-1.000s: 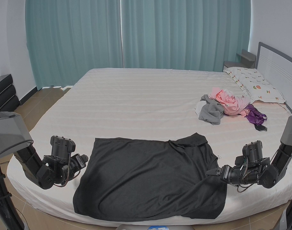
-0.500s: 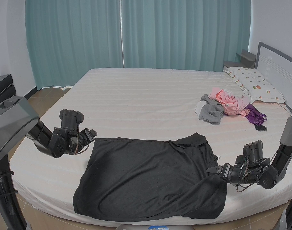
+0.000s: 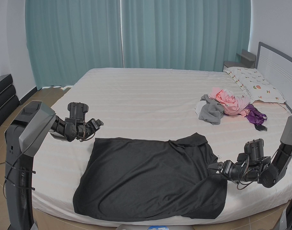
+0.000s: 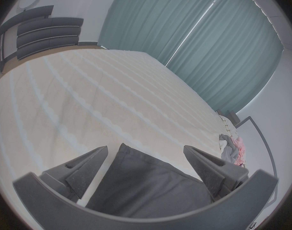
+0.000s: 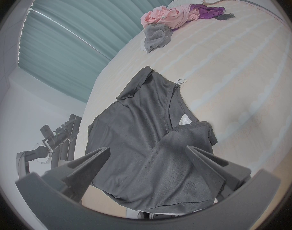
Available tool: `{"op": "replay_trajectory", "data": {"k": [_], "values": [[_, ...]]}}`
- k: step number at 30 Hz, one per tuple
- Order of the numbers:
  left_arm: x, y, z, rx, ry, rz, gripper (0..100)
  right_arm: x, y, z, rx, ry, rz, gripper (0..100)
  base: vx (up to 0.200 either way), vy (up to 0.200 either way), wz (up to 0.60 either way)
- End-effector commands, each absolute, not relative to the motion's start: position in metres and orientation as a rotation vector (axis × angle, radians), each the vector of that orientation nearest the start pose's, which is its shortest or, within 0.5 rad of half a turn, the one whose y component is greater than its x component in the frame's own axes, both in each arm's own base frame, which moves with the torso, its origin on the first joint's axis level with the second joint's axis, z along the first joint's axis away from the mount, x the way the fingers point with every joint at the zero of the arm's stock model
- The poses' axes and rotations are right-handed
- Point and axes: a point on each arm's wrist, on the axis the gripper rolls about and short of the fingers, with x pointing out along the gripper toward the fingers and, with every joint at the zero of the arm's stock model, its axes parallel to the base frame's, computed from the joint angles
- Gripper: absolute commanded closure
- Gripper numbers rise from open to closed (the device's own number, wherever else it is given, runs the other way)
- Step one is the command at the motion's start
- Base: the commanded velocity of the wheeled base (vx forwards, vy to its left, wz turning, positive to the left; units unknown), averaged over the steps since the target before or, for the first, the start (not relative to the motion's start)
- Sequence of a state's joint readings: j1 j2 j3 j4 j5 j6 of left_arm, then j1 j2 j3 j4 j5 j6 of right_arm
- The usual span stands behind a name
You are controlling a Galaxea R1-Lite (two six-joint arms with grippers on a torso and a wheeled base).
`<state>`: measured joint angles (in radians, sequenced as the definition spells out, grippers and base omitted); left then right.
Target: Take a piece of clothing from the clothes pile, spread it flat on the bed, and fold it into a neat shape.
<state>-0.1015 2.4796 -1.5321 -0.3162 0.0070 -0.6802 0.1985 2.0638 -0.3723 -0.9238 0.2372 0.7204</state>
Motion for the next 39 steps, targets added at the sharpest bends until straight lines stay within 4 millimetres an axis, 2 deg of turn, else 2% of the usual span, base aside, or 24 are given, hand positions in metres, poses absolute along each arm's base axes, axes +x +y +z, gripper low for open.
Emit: {"op": "replay_trajectory", "data": {"k": [1,4,11,17,18,26,27,29,33,37,39], "values": [[0.499,-0.042,-0.029,-0.629,0.691,0.146,0,0.264,0.057,0.011,0.697,0.882,0.11,0,0.0,0.0,0.0],[0.506,-0.042,-0.035,-0.635,0.68,0.144,0,0.264,0.057,0.011,0.696,0.881,0.11,0,0.0,0.0,0.0],[0.508,-0.046,-0.048,-0.63,0.695,0.142,0,0.266,0.057,0.012,0.695,0.874,0.114,0,0.0,0.0,0.0],[0.507,-0.046,-0.05,-0.632,0.704,0.146,0,0.271,0.057,0.015,0.697,0.854,0.116,0,0.0,0.0,0.0],[0.507,-0.046,-0.05,-0.634,0.704,0.146,100,0.272,0.056,0.015,0.699,0.852,0.114,0,0.0,0.0,0.0],[0.508,-0.042,-0.029,-0.641,0.663,0.145,100,0.286,0.054,0.012,0.704,0.827,0.104,0,0.0,0.0,0.0],[0.508,-0.041,-0.02,-0.656,0.644,0.151,100,0.293,0.055,0.012,0.703,0.815,0.099,0,0.0,0.0,0.0],[0.508,-0.04,-0.012,-0.671,0.628,0.156,100,0.297,0.056,0.012,0.7,0.807,0.096,0,0.0,0.0,0.0],[0.504,-0.036,0.012,-0.696,0.582,0.178,100,0.318,0.061,0.008,0.68,0.762,0.068,0,0.0,0.0,0.0],[0.498,-0.032,0.023,-0.698,0.569,0.182,100,0.339,0.065,0.006,0.669,0.723,0.055,0,0.0,0.0,0.0],[0.496,-0.03,0.028,-0.7,0.561,0.186,100,0.35,0.066,-0.001,0.668,0.717,0.033,0,0.0,0.0,0.0]]}}
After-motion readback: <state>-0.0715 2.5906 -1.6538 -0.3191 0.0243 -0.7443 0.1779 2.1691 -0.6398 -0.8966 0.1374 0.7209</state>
